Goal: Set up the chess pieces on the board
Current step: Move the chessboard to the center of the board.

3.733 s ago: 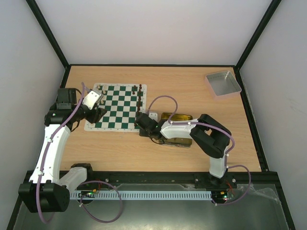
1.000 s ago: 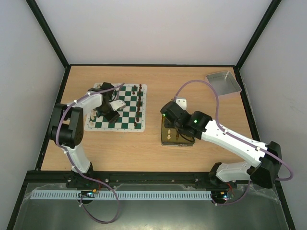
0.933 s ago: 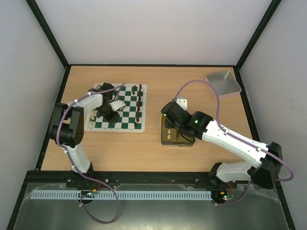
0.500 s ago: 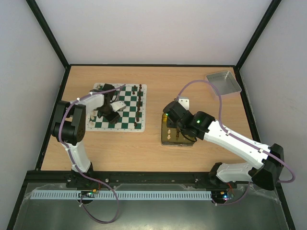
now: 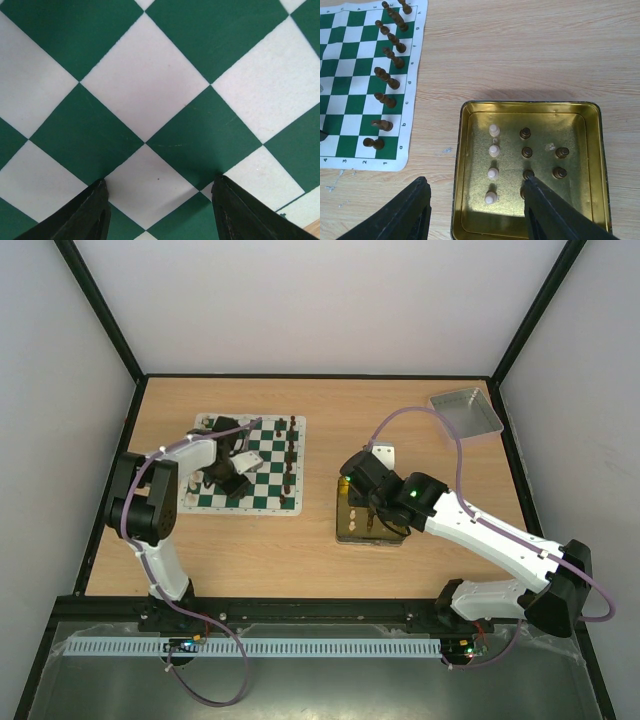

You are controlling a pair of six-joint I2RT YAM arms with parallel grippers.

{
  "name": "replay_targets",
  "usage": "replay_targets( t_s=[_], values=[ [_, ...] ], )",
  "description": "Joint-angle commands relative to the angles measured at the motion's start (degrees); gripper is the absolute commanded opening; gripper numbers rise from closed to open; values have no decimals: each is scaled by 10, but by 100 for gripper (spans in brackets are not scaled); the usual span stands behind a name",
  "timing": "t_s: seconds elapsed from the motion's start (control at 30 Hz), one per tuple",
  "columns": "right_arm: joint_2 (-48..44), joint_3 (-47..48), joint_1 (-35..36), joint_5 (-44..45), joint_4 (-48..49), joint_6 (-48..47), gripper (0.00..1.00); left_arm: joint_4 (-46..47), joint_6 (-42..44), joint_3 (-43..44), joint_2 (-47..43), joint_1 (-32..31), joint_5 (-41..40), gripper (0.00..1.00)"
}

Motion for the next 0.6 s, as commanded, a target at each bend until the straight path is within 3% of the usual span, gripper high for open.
replay_targets(
  t_s=[0.0, 0.57],
  values=[
    [-10, 9, -4, 25, -22, -9, 49, -21, -5, -43, 12, -11, 11, 57],
    [-10, 21, -9, 27, -26, -18, 49, -28, -11, -124, -39, -55, 13, 58]
  ],
)
